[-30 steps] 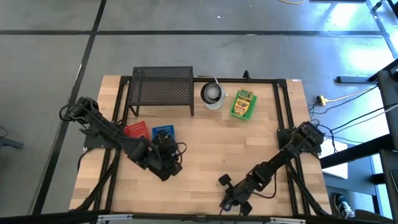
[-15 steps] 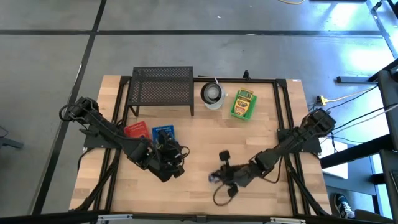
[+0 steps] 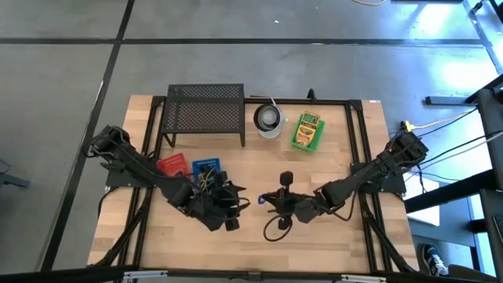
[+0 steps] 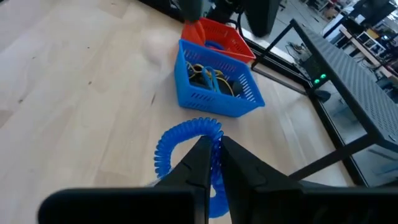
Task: Pick & Place Office Desk Supplies
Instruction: Put the blue spring keychain into the red bin
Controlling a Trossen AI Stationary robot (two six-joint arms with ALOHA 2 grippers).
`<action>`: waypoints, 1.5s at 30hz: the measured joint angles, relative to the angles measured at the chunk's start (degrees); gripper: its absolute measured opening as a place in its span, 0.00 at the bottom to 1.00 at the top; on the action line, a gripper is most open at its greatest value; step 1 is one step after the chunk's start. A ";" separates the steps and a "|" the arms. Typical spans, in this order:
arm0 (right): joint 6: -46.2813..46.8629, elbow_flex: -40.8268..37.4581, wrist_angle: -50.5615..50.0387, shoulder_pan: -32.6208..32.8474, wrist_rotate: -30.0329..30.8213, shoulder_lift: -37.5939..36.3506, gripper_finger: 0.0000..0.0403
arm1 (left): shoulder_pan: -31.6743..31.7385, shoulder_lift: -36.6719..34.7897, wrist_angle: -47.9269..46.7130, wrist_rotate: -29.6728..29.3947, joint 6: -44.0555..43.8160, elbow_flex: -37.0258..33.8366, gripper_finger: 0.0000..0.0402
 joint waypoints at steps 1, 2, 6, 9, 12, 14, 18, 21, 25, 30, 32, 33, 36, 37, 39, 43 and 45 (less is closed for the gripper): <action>0.00 0.02 0.02 -0.09 -0.03 0.00 0.07 | 0.35 0.61 0.44 0.00 0.63 0.00 0.55; -0.07 0.02 0.05 -0.14 0.00 -0.02 0.07 | 0.73 1.27 1.21 0.02 1.19 0.00 0.57; -1.70 0.04 1.43 -0.14 -0.02 -0.09 0.07 | 2.27 4.01 3.33 0.35 1.77 0.00 0.59; -1.80 0.04 1.77 -0.11 -0.03 -0.09 0.07 | 3.41 5.96 4.86 2.09 1.74 0.00 0.59; -2.22 0.07 1.77 -0.14 -0.03 -0.09 0.07 | 4.50 7.53 6.82 4.66 1.65 0.00 0.58; -2.62 0.07 1.77 -0.14 -0.03 -0.09 0.07 | 5.15 8.49 7.83 5.59 0.75 0.00 0.58; -2.64 0.09 1.79 -0.12 -0.05 -0.09 0.07 | 6.57 9.95 11.12 8.85 0.26 0.00 0.58; -2.64 0.11 1.77 -0.12 -0.07 -0.09 0.07 | 7.22 10.36 12.65 10.47 0.25 0.00 0.56; -2.64 0.11 1.77 -0.12 -0.29 -0.11 0.07 | 7.52 10.32 12.79 10.10 -0.20 0.02 0.49; -2.69 0.11 1.75 -0.12 -0.70 -0.11 0.07 | 7.49 10.19 12.79 10.53 0.07 0.01 0.31; -2.69 0.11 1.75 -0.12 -0.70 -0.13 0.07 | 7.48 10.19 12.79 10.55 0.13 0.02 0.22; -2.69 0.11 1.75 -0.12 -0.70 -0.13 0.07 | 7.48 10.19 12.77 10.71 0.19 0.02 0.18; -2.59 0.11 1.75 -0.12 -1.05 -0.13 0.07 | 7.48 10.19 12.76 12.43 0.24 0.02 0.06; -2.19 0.11 1.73 -0.12 -2.07 -0.15 0.07 | 7.48 10.19 12.73 13.13 0.23 0.01 0.04; -0.54 0.11 1.72 -0.23 -5.38 -0.17 0.07 | 7.43 10.19 12.53 13.90 0.26 0.02 0.04; 3.69 0.11 1.72 -0.95 -10.46 -0.20 0.11 | 7.35 10.19 12.28 14.20 0.23 0.00 0.07; 5.78 0.11 1.62 -1.17 -10.78 -0.20 0.16 | 7.40 10.19 12.28 13.97 -0.13 0.00 0.06</action>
